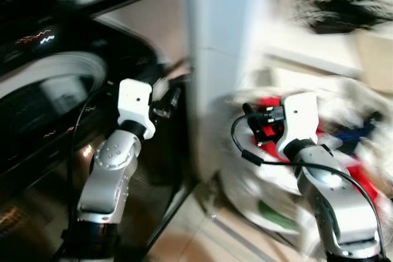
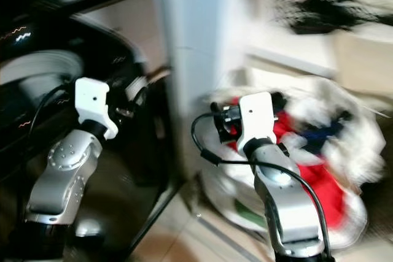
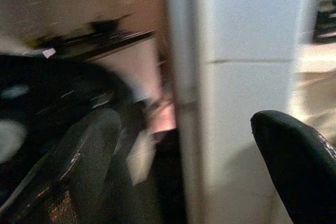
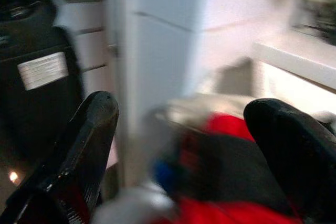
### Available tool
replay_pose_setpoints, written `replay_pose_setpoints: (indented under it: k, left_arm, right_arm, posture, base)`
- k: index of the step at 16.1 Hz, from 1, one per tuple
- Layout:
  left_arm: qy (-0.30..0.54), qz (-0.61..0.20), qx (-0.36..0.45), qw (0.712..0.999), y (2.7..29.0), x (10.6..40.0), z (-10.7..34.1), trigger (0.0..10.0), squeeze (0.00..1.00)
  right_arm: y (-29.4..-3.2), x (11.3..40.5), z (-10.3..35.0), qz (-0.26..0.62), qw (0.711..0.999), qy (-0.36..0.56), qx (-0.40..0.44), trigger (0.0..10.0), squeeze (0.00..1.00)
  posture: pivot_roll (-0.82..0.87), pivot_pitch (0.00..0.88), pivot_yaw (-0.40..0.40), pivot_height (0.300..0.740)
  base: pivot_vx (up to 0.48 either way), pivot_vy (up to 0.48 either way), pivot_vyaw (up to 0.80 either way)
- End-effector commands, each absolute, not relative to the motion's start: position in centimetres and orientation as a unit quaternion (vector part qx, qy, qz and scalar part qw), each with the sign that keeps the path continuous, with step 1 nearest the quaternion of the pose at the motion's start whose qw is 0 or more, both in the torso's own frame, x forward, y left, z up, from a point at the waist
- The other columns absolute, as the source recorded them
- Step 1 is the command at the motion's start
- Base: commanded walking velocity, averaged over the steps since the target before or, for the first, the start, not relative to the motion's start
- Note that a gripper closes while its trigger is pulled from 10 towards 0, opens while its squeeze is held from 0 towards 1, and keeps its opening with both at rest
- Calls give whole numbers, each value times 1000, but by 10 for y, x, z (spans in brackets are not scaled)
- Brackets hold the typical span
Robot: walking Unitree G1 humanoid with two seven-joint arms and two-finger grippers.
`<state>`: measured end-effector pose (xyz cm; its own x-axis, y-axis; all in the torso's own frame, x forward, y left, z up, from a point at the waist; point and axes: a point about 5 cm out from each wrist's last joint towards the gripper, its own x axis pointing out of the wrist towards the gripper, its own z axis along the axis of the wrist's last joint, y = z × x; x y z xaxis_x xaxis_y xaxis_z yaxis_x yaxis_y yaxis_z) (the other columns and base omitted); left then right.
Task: Clothes washing
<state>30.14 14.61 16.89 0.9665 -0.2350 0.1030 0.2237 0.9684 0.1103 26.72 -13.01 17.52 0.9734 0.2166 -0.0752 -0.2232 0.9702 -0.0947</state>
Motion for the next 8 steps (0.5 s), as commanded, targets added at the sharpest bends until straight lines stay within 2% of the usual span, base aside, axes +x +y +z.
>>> replay_pose_setpoints:
  k: [1,4,6,8]
  left_arm:
    - [-61,-117,49,990,145,302,171,10000,0]
    - [-59,-120,49,990,145,301,171,10000,0]
    - [-57,-125,49,989,143,300,170,10000,0]
    - [-54,-131,41,989,142,300,169,10000,0]
  right_arm:
    - [-131,266,174,103,993,37,-37,10000,0]
    - [-135,266,174,98,993,35,-49,10000,0]
    - [-135,264,172,94,994,46,-41,10000,0]
    - [-136,264,172,87,994,44,-46,10000,0]
  posture:
    - [-115,0,34,740]
    - [-118,0,37,740]
    - [-121,0,43,740]
    - [-126,0,50,740]
  base:
    - [296,0,0]
    - [303,0,0]
    - [298,0,-597]
    - [146,0,0]
